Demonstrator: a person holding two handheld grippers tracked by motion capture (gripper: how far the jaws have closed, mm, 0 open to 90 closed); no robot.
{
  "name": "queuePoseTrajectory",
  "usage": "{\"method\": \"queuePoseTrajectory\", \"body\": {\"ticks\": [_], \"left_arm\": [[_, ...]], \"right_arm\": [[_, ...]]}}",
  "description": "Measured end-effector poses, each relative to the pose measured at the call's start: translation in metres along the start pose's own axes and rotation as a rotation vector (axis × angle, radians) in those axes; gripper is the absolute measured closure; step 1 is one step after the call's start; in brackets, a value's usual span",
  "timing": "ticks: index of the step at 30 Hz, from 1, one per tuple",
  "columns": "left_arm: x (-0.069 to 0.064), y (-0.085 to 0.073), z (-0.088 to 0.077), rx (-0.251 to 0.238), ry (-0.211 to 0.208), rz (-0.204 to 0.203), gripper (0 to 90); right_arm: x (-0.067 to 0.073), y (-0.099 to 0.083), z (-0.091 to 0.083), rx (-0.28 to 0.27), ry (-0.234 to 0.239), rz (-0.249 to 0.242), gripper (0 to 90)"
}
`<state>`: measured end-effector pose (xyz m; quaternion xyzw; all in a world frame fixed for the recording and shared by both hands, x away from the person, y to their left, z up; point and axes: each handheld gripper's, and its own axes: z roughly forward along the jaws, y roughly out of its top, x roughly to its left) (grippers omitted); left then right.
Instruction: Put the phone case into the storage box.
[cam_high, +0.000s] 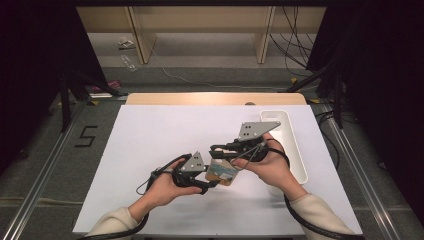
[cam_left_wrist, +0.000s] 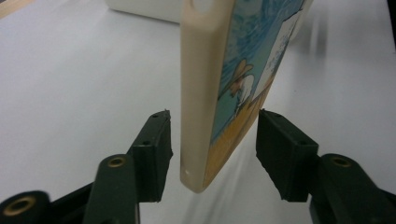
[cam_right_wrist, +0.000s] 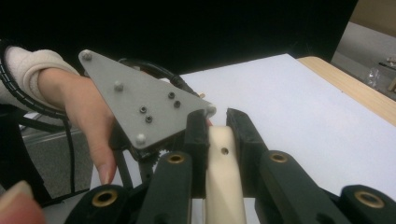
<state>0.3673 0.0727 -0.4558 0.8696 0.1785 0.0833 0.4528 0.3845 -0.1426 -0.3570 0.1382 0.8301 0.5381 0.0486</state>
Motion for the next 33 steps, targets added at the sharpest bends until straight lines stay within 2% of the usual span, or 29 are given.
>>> {"method": "queuePoseTrajectory", "body": {"ticks": [4, 14, 24, 33], "left_arm": [[-0.001, 0.000, -0.001, 0.008, -0.001, 0.018, 58.6], [0.000, 0.003, -0.007, 0.022, 0.031, 0.017, 78.4], [0.000, 0.003, -0.009, 0.030, 0.032, 0.024, 79.2], [0.002, 0.002, -0.010, 0.032, 0.026, 0.044, 79.4]], "right_arm": [[0.000, 0.000, 0.000, -0.002, 0.001, 0.004, 79.9], [0.000, -0.001, 0.000, -0.027, 0.020, 0.018, 79.6], [0.000, -0.002, 0.001, -0.037, 0.026, 0.019, 78.8], [-0.001, -0.002, 0.002, -0.040, 0.030, -0.001, 77.2]]}}
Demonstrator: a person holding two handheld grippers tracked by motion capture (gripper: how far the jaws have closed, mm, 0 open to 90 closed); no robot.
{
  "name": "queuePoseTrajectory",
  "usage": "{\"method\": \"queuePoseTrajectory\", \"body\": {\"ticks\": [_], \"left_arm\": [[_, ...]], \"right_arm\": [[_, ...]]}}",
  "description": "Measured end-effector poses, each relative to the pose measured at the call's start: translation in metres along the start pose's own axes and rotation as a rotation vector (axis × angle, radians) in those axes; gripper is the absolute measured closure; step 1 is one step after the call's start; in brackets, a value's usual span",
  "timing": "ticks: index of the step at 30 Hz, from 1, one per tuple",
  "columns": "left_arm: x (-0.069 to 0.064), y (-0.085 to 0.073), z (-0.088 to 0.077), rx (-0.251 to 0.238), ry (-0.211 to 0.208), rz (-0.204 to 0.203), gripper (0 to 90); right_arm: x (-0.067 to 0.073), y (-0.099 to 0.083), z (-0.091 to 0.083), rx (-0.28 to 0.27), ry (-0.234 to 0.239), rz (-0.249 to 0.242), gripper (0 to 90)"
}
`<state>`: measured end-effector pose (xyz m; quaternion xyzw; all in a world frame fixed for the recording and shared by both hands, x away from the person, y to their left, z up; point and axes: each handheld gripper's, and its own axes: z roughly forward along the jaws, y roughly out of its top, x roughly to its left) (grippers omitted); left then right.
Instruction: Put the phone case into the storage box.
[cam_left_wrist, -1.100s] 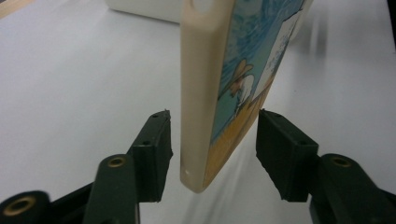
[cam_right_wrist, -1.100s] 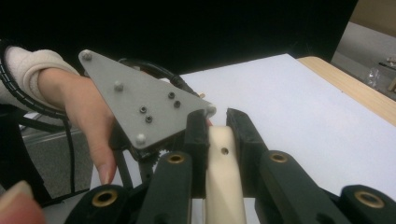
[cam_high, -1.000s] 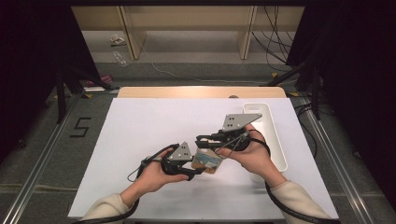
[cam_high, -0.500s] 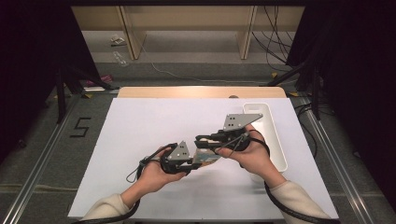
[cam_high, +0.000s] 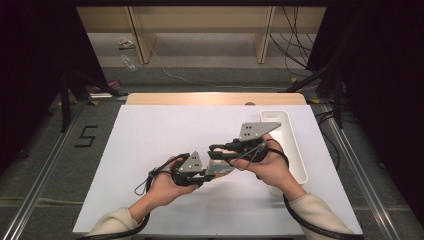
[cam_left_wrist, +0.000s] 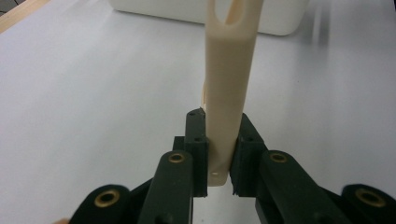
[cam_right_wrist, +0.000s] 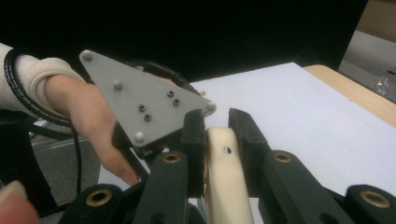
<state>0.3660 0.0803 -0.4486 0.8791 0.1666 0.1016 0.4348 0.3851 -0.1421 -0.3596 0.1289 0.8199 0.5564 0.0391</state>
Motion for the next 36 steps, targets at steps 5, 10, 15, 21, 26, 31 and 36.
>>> {"method": "queuePoseTrajectory", "body": {"ticks": [5, 10, 15, 21, 26, 31, 36], "left_arm": [[0.001, 0.000, -0.001, -0.001, -0.003, 0.004, 79.4], [0.000, 0.000, -0.001, -0.004, -0.007, 0.003, 79.4], [0.001, 0.000, -0.002, -0.003, -0.009, -0.003, 79.4], [0.001, 0.000, -0.002, -0.003, -0.010, -0.001, 79.5], [0.000, 0.001, -0.002, -0.010, -0.007, -0.003, 79.5], [0.001, 0.000, -0.003, -0.003, -0.001, -0.007, 79.5], [0.003, -0.001, -0.003, -0.006, 0.016, -0.020, 79.5]], "right_arm": [[0.000, 0.000, 0.000, -0.005, -0.004, -0.007, 75.7], [0.000, 0.000, 0.000, -0.009, -0.009, -0.009, 72.6], [-0.001, -0.001, 0.000, -0.019, -0.017, -0.007, 66.9], [-0.004, -0.002, 0.001, -0.033, -0.032, -0.003, 54.5], [-0.007, -0.004, 0.002, -0.053, -0.045, 0.015, 39.7], [-0.010, -0.005, 0.000, -0.071, -0.104, 0.019, 19.9], [-0.011, -0.005, -0.003, -0.115, -0.136, 0.037, 15.6]]}}
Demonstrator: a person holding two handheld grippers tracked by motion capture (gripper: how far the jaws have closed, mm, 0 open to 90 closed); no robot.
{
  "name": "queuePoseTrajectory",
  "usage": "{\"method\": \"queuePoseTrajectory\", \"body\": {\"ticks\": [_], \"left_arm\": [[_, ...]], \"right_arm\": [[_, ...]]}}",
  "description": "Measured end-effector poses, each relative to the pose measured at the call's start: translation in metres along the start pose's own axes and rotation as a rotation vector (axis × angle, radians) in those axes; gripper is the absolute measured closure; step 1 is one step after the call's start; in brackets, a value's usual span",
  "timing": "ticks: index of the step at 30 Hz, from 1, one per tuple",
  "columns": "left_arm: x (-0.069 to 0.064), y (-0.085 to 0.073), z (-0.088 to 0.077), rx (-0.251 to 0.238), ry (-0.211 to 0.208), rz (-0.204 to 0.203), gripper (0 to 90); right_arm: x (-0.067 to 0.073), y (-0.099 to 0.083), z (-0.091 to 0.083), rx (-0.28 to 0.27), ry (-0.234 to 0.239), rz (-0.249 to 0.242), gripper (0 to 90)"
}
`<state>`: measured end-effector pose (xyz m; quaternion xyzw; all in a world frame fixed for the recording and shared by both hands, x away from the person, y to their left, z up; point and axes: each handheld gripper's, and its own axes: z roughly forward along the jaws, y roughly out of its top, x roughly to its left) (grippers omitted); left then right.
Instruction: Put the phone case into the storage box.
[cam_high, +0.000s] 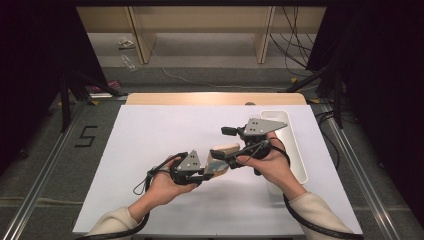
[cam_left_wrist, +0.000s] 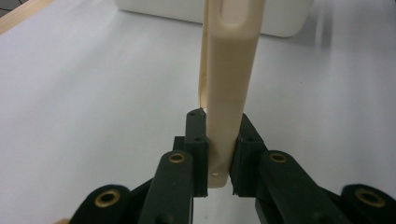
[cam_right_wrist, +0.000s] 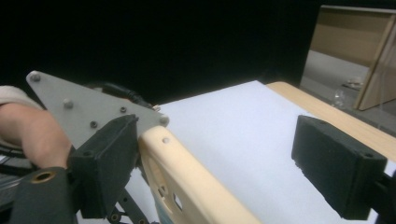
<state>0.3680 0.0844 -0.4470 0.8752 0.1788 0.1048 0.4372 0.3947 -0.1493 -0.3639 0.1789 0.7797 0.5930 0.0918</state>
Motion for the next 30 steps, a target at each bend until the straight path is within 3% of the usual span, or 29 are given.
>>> {"method": "queuePoseTrajectory", "body": {"ticks": [8, 14, 22, 30], "left_arm": [[0.004, -0.001, -0.002, -0.015, 0.036, -0.043, 79.4], [0.007, -0.001, -0.004, -0.035, 0.066, -0.095, 79.4], [0.008, 0.000, -0.008, -0.055, 0.114, -0.148, 79.4], [0.009, 0.001, -0.009, -0.061, 0.129, -0.173, 79.4]], "right_arm": [[-0.002, 0.000, -0.003, -0.041, -0.057, 0.025, 9.2], [-0.006, -0.005, -0.002, -0.034, -0.082, 0.046, 0.9], [-0.008, -0.011, 0.001, -0.026, -0.141, 0.070, 0.2], [-0.008, -0.014, 0.004, -0.027, -0.161, 0.079, 0.1]]}}
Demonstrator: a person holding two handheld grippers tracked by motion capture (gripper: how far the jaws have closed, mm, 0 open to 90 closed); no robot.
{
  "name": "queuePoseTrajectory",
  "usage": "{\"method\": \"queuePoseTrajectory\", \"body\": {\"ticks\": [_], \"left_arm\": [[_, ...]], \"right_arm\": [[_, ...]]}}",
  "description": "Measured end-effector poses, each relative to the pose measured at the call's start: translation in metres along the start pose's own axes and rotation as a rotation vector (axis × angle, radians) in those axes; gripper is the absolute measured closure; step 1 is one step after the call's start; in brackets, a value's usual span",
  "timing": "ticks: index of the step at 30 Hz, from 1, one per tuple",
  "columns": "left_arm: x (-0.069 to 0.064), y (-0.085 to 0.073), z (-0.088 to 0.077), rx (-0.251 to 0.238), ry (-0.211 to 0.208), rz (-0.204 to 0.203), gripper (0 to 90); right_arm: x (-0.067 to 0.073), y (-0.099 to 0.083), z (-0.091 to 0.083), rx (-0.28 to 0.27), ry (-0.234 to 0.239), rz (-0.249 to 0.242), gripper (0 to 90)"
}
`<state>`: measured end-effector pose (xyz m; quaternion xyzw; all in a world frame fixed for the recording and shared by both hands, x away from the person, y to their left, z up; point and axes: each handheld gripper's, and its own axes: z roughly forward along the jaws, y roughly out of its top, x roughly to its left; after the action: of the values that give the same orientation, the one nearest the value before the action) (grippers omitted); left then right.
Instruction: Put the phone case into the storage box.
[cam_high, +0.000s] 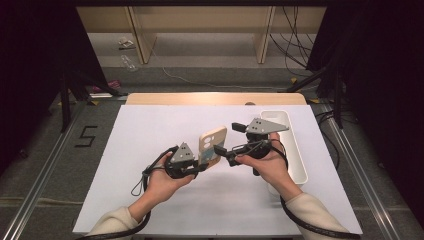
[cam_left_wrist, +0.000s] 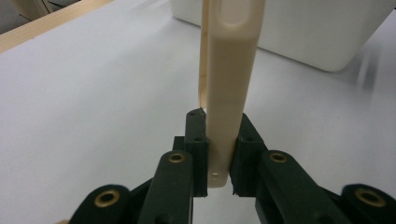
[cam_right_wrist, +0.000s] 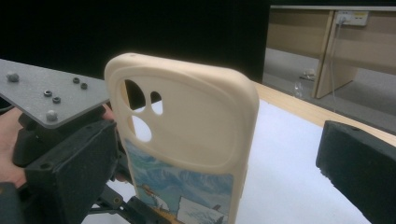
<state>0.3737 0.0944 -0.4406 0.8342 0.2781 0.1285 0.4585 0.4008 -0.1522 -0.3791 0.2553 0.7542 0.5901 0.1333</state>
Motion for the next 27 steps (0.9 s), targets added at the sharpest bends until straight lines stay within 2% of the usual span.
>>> {"method": "queuePoseTrajectory", "body": {"ticks": [8, 27], "left_arm": [[0.000, 0.002, 0.002, -0.001, 0.009, -0.025, 79.3], [-0.010, 0.011, 0.017, -0.003, 0.015, -0.052, 79.3]], "right_arm": [[0.003, -0.002, 0.003, -0.003, -0.014, 0.005, 0.2], [0.007, -0.003, 0.004, -0.022, -0.066, 0.025, 0.1]]}}
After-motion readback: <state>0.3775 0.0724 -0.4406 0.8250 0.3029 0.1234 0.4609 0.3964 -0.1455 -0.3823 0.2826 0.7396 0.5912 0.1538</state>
